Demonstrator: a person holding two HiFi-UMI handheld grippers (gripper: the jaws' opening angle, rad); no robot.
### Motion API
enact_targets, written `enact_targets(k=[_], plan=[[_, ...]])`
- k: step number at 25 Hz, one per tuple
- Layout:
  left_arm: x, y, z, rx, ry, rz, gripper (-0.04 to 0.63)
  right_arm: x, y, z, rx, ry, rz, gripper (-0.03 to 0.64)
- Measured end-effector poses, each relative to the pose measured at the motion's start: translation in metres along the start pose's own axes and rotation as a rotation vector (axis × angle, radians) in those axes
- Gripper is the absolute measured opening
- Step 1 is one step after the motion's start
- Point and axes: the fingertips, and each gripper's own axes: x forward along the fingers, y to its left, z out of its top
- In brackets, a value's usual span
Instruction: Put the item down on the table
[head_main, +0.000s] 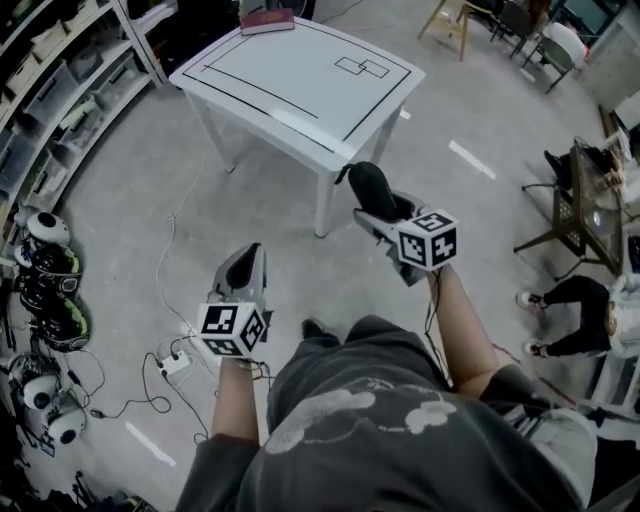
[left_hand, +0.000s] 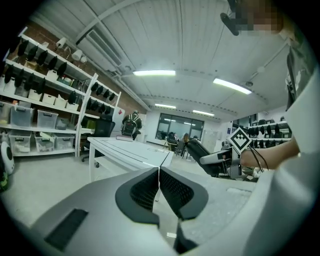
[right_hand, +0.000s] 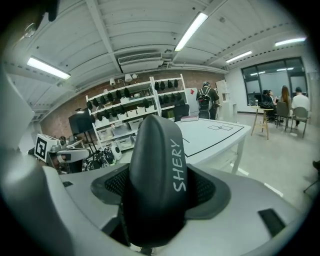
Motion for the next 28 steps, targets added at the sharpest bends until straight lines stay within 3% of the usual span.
enact_targets(k=[10, 15, 22, 28], plan=[[0.049, 0.053, 0.012, -0.008, 0.025, -0.031, 0.006, 0.049, -0.020, 0.018, -0.063, 0.058, -0.055, 0.327], [0.090, 0.068, 0.029, 0.018, 0.036, -0.038, 0.006, 0.089, -0.045, 0.040, -0.051, 0.046, -0.034, 0.328], [0.172, 0.103, 0.056, 0.049, 0.074, -0.040, 0.006, 0.165, -0.106, 0.095, -0.007, 0.006, -0.016, 0.328], [0.253, 0.119, 0.089, 0.085, 0.085, -0.048, 0.006, 0.209, -0.165, 0.132, -0.034, 0.022, -0.010, 0.328]])
